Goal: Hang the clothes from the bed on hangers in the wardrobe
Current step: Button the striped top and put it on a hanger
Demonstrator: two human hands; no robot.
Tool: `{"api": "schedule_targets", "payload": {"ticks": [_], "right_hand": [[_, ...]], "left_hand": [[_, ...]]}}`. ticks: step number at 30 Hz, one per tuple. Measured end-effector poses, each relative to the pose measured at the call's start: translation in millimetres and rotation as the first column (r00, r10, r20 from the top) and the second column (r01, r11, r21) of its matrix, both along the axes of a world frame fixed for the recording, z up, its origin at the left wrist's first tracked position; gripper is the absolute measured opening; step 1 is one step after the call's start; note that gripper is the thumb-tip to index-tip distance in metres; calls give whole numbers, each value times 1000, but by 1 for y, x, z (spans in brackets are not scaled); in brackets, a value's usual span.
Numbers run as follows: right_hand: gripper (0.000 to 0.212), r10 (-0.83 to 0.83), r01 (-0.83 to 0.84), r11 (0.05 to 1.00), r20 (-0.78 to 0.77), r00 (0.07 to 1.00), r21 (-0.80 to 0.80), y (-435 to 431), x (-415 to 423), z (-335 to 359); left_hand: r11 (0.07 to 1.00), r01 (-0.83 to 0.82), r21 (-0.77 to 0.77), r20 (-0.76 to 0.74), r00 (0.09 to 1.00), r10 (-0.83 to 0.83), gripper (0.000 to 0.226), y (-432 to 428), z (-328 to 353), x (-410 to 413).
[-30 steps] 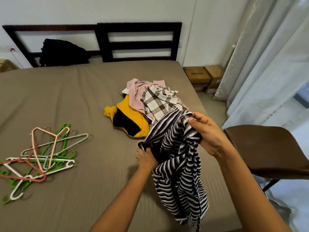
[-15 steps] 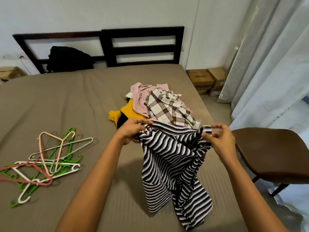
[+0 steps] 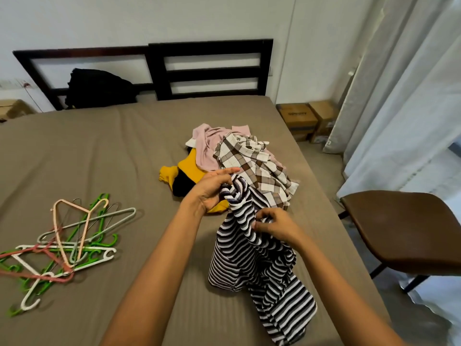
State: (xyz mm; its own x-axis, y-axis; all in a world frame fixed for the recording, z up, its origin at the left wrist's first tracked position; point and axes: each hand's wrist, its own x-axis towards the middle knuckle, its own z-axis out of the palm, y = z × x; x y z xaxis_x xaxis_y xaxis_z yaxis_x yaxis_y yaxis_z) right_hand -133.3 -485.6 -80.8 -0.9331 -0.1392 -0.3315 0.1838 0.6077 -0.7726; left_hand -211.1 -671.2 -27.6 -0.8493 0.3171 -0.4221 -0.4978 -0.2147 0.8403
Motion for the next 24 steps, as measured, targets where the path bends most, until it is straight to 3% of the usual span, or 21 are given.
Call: {"api": "schedule_targets", "payload": {"ticks": [2, 5, 6, 7, 9, 10, 11, 13, 16, 18, 20, 24], "right_hand": [[8, -152, 154, 988, -102, 983, 13, -2, -5, -4], [12, -249, 259, 965, -183, 951, 32, -5, -11, -3], [15, -268, 275, 961, -188, 945, 10, -7, -11, -2], [17, -299, 297, 954, -175, 938, -37, -9, -11, -2], [16, -382, 359, 914, -106, 918, -187, -11, -9, -3], [15, -419, 392, 884, -61, 906, -257, -12, -8, -3], [14, -452, 428, 847, -5, 892, -317, -13, -8, -2], [11, -520, 519, 762, 112, 847, -387, -14, -11, 1], [4, -571, 687, 578, 383, 726, -441, -16, -17, 5], [21, -485, 752, 479, 578, 656, -452, -17, -20, 7], [33, -396, 763, 443, 661, 638, -471, -18, -21, 13], [28, -270, 728, 403, 688, 674, -555, -14, -23, 17]], "left_hand": [[990, -131, 49, 35, 991, 129, 34, 3, -1, -3], [934, -308, 182, 66, 951, 301, 35, 10, -11, -2], [943, -324, 73, 20, 946, 323, 39, 11, -15, 2], [936, -325, -133, -55, 946, 320, 47, 12, -19, 8], [732, -373, -569, -295, 924, 241, 64, 17, -30, 30], [630, -449, -634, -417, 884, 211, 68, 21, -32, 45], [594, -514, -619, -499, 841, 207, 72, 27, -37, 58], [631, -539, -559, -506, 824, 255, 81, 36, -43, 79], [693, -485, -534, -391, 868, 306, 92, 46, -53, 94], [711, -515, -479, -394, 850, 350, 99, 49, -56, 95], [755, -516, -405, -418, 839, 349, 110, 48, -58, 88], [833, -436, -341, -399, 869, 291, 117, 42, -55, 67]]}}
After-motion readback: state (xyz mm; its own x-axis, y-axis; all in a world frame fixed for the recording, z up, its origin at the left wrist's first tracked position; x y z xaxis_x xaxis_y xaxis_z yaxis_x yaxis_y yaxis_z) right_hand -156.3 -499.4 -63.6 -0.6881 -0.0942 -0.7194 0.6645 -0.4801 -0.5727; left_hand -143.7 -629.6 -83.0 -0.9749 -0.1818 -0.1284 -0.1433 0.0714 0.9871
